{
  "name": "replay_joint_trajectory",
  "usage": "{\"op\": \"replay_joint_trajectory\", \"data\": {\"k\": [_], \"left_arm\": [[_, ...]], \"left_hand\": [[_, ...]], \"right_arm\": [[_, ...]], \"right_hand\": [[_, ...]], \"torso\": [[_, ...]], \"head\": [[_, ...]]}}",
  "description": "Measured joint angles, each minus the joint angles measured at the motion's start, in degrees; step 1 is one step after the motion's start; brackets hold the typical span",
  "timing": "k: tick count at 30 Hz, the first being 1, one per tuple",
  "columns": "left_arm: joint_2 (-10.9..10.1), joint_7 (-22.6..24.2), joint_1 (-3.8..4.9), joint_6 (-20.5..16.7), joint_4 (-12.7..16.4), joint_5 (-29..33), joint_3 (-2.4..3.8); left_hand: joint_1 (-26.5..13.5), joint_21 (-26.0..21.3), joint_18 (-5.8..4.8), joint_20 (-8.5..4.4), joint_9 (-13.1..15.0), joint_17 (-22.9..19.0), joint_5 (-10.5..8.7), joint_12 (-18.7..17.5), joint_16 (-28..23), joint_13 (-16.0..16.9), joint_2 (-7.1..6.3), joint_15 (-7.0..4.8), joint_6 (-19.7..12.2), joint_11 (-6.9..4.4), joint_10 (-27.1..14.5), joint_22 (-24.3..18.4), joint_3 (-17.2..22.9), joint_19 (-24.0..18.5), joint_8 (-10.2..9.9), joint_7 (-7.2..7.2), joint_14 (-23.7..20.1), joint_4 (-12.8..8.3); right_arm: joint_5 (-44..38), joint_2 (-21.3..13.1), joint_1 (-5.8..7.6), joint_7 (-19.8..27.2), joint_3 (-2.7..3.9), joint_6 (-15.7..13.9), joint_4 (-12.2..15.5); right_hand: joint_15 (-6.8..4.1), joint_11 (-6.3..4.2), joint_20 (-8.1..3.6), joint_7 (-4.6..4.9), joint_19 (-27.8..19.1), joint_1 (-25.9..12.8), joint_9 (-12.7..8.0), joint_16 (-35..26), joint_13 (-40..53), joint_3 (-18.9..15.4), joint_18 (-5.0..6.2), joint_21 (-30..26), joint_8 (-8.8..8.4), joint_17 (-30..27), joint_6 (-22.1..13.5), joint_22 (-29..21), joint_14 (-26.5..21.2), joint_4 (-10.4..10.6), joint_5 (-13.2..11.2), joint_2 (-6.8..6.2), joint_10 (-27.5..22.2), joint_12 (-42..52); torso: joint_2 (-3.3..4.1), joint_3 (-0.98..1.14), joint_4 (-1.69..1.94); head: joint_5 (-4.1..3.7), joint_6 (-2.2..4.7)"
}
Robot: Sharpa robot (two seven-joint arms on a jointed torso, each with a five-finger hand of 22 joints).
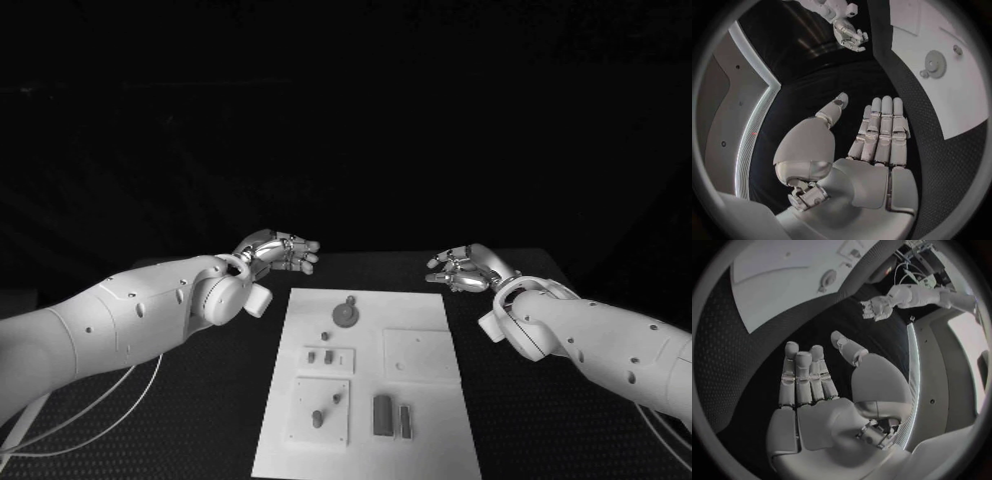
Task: Assemble the parts on the task board
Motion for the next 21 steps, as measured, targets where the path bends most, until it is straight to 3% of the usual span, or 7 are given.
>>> {"op": "replay_joint_trajectory", "data": {"k": [3, 4, 9, 15, 19, 20, 21], "left_arm": [[0.67, 0.22, 0.03, -0.06, -1.44, 0.40, 0.01], [0.81, 0.31, 0.07, -0.09, -1.76, 0.52, 0.02], [1.39, 0.79, 0.33, -0.27, -3.59, 1.15, 0.05], [2.94, 1.54, 0.37, -0.36, -5.97, 2.11, 0.07], [3.11, 2.00, 0.36, -0.29, -6.52, 2.55, 0.06], [3.09, 2.01, 0.36, -0.29, -6.54, 2.56, 0.05], [3.07, 2.00, 0.36, -0.29, -6.53, 2.56, 0.05]], "left_hand": [[0.00, 0.00, -0.03, 0.40, -0.12, -0.12, 0.00, -0.27, -1.46, -0.45, 0.00, 0.55, -0.24, 0.54, -1.21, -0.50, 0.23, -1.21, 0.00, -0.24, -1.10, -0.23], [0.00, 0.00, -0.03, 0.70, -0.19, -0.29, 0.00, -0.27, -2.14, -0.73, 0.00, 0.79, -0.45, 0.75, -1.92, -0.72, 0.23, -1.52, 0.00, -0.44, -1.67, -0.23], [0.00, 0.00, -0.08, 1.60, -0.60, -1.20, 0.00, -0.27, -5.71, -2.42, 0.00, 1.59, -1.88, 0.89, -5.74, -1.78, 0.56, -3.01, 0.00, -1.06, -5.22, -0.23], [-0.31, -0.23, -0.41, 2.58, -0.80, -2.23, 0.00, -0.27, -9.03, -4.25, 0.31, 2.86, -2.88, 0.57, -8.19, -3.49, 0.71, -5.64, -0.55, -1.65, -8.38, -0.40], [-0.38, -0.22, -0.40, 2.74, -0.79, -2.48, 0.00, -0.27, -9.64, -4.87, 0.38, 2.85, -2.92, 0.36, -8.39, -4.40, 0.71, -6.19, -0.67, -1.69, -8.79, -0.40], [-2.89, -0.42, -0.41, 2.59, -2.03, -3.65, -0.06, -0.37, -11.08, -5.41, 0.86, 2.38, -5.21, -0.03, -9.42, -7.19, -0.38, -8.69, -1.65, -2.34, -11.09, 0.36], [-10.24, -0.96, -0.40, 2.20, -5.25, -6.57, -0.55, -0.92, -14.39, -6.67, 1.39, 1.21, -10.97, -1.01, -14.63, -14.01, -3.86, -14.67, -4.13, -3.55, -16.56, 2.23]], "right_arm": [[7.01, 3.16, -0.09, 1.75, 1.22, 3.23, -6.67], [8.81, 3.88, -0.09, 2.19, 1.56, 4.10, -8.29], [16.42, 6.12, -0.06, 4.17, 3.21, 8.68, -13.09], [20.54, 6.75, -0.17, 5.72, 3.93, 11.90, -14.12], [21.76, 6.35, -0.12, 6.43, 4.81, 12.79, -14.26], [21.79, 6.32, -0.08, 6.44, 4.82, 12.80, -14.29], [21.79, 6.32, -0.08, 6.44, 4.82, 12.78, -14.28]], "right_hand": [[2.18, 1.46, 1.93, 1.05, -6.33, -0.11, 0.07, -8.38, -8.09, 0.64, -2.14, -5.41, 0.00, -4.55, -1.09, -2.27, -5.45, -0.27, 0.00, 1.37, -2.39, -7.78], [3.99, 2.21, 2.80, 1.42, -9.21, -0.31, 0.16, -13.79, -11.82, 1.35, -2.63, -8.12, 0.00, -7.81, -1.53, -3.65, -7.62, -0.36, 0.00, 2.16, -3.54, -11.41], [10.14, 4.56, 5.84, 0.45, -19.92, -1.84, 0.12, -32.14, -24.63, 1.86, -5.88, -18.14, -0.66, -17.94, -4.94, -8.81, -14.44, -0.59, 0.30, 4.30, -6.54, -24.08], [11.80, 5.22, 7.44, 0.39, -23.86, -4.67, -0.18, -41.12, -34.63, -3.10, -6.20, -23.66, -0.66, -23.19, -6.77, -11.85, -17.29, -0.55, 0.30, 5.09, -6.46, -32.11], [12.06, 5.66, 7.43, 0.64, -23.89, -4.84, -0.43, -43.13, -38.40, -5.21, -6.20, -24.83, -0.66, -24.76, -7.09, -12.46, -16.68, -0.53, 0.30, 5.18, -5.33, -34.38], [11.61, 5.12, 7.05, 0.12, -25.26, -7.57, -2.13, -44.52, -39.58, -6.91, -6.74, -25.85, -0.92, -26.06, -9.50, -13.40, -18.35, 0.28, 0.25, 5.18, -7.45, -35.12], [10.39, 3.96, 5.70, -1.08, -28.82, -15.25, -6.69, -48.09, -42.39, -11.22, -8.08, -28.47, -2.27, -29.47, -15.49, -15.94, -23.87, 2.49, -0.16, 5.36, -14.29, -36.94]], "torso": [[-0.76, 0.03, 0.09], [-0.97, 0.04, 0.12], [-1.89, 0.14, 0.15], [-2.60, 0.31, 0.12], [-2.96, 0.38, 0.14], [-2.99, 0.42, 0.15], [-2.99, 0.42, 0.15]], "head": [[-0.44, 1.86], [-0.53, 2.32], [-0.76, 4.79], [-0.89, 7.17], [-0.97, 7.93], [-0.98, 7.97], [-0.98, 7.98]]}}
